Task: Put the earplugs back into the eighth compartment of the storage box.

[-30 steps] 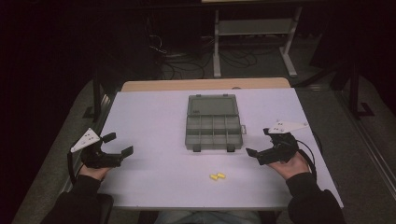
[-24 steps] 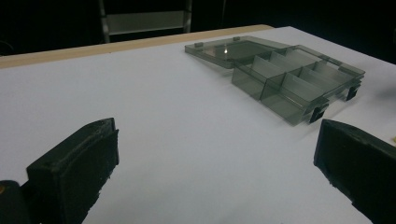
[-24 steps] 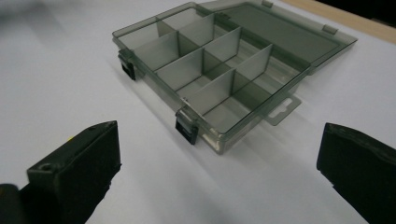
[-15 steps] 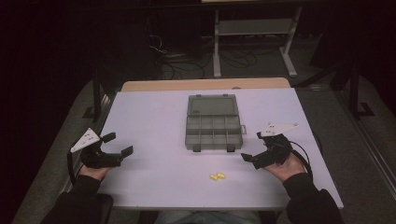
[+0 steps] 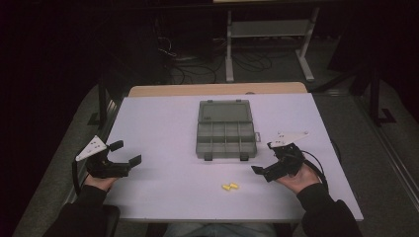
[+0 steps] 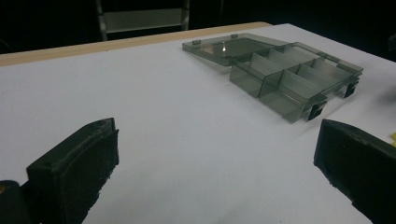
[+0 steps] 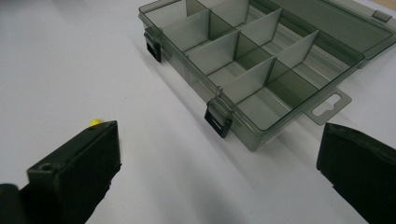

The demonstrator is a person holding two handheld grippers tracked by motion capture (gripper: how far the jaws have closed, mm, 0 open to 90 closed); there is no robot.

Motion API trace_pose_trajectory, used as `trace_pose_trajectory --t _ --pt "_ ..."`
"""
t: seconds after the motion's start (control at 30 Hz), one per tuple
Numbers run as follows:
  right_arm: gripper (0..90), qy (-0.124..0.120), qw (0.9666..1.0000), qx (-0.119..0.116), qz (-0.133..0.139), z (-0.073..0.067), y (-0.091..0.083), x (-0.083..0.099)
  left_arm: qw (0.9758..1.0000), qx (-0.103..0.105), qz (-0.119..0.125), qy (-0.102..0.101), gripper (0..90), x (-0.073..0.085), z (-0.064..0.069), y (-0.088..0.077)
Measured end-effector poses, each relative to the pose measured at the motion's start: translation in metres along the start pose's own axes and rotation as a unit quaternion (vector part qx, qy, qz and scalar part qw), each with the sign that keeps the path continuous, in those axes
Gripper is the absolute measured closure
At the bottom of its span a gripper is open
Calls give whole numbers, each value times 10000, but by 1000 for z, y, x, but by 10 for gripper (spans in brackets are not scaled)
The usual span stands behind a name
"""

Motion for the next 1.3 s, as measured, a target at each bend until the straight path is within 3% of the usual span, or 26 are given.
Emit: trace_pose_trajectory --t 0.67,1.3 --pt "0 -207 9992 -263 -202 -16 11 -2 10000 39 -80 17 0 2 1 2" --pt "0 -591 9940 -723 -564 -46 36 -2 9999 32 -97 20 0 3 1 2"
Point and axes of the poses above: each handheld gripper's, and its own axes: y roughly forward along the jaws, x roughly out of its underside, z roughly to its right, the point moved 10 cm from there along y, roughly forward along the jaws, and after that the axes turned 14 degrees about -y, right-handed, at the moved point
